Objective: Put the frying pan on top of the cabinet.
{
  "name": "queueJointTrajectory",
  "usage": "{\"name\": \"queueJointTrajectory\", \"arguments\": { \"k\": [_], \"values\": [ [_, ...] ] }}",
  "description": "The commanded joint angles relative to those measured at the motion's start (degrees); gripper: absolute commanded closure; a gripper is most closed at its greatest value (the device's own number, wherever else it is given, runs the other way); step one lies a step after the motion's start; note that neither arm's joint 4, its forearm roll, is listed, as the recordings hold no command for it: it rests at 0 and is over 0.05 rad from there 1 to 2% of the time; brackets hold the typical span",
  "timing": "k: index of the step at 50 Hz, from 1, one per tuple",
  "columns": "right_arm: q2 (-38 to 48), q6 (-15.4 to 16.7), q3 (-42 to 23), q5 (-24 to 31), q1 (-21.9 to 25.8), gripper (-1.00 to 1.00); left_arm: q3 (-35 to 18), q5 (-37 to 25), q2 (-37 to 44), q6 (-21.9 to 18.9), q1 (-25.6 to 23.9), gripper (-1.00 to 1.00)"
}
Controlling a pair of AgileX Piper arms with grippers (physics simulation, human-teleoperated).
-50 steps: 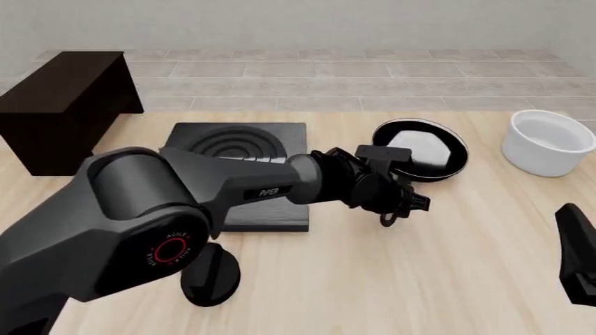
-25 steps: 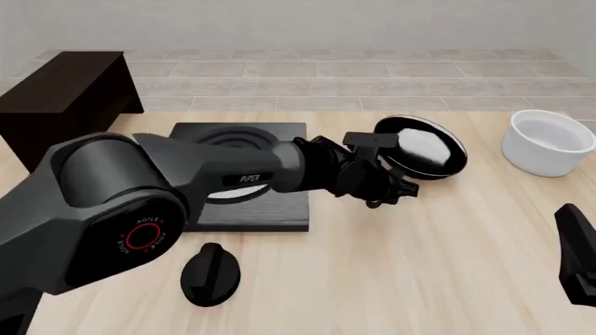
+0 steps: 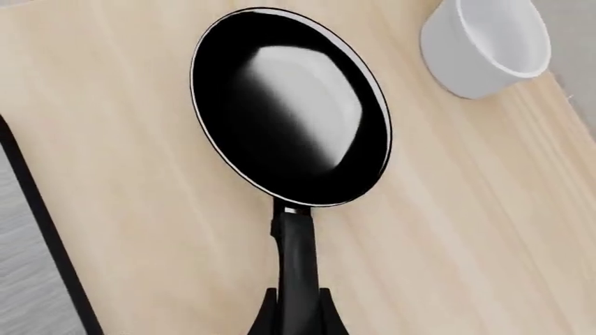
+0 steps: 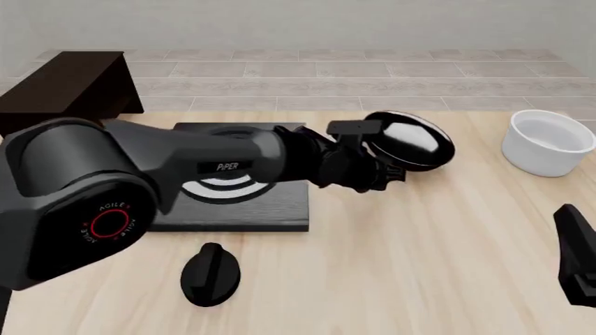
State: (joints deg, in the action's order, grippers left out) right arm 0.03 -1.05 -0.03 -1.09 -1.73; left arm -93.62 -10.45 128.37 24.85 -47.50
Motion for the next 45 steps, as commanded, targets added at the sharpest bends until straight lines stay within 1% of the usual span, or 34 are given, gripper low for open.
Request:
{"name": "queueJointTrajectory", "arguments": {
  "k": [1,13,24,26,34,36,38,41,43,45],
  "values": [
    [0.0,0.12,0.01,0.07,0.07,-1.0,0.47,2.07,-3.05,-0.06,0.37,1.0],
    [0.0,0.31,0.0,0.1,0.14,-1.0,2.41,3.87,-5.37,0.38,0.69,1.0],
    [0.0,0.46,-0.01,0.2,0.24,-1.0,4.32,3.92,-11.01,-2.27,4.2,1.0],
    [0.01,0.52,0.0,0.27,0.34,-1.0,4.76,4.04,-12.47,-1.83,4.94,1.0],
    [0.0,1.03,0.01,0.39,0.43,-1.0,6.03,3.9,-16.64,-3.77,5.69,1.0],
    [0.01,1.24,-0.01,0.47,0.53,-1.0,6.08,3.73,-17.03,-3.67,5.95,1.0],
    [0.03,1.29,0.0,0.58,0.66,-1.0,6.38,3.33,-18.96,-4.63,7.44,1.0],
    [0.04,1.35,0.0,0.6,0.73,-1.0,6.39,2.86,-19.92,-4.64,7.5,1.0],
    [0.04,1.42,0.0,0.61,0.72,-1.0,6.74,2.62,-21.12,-5.23,8.54,1.0],
    [0.04,1.45,-0.01,0.65,0.7,-1.0,7.19,2.58,-22.32,-6.55,10.03,1.0]
  ]
}}
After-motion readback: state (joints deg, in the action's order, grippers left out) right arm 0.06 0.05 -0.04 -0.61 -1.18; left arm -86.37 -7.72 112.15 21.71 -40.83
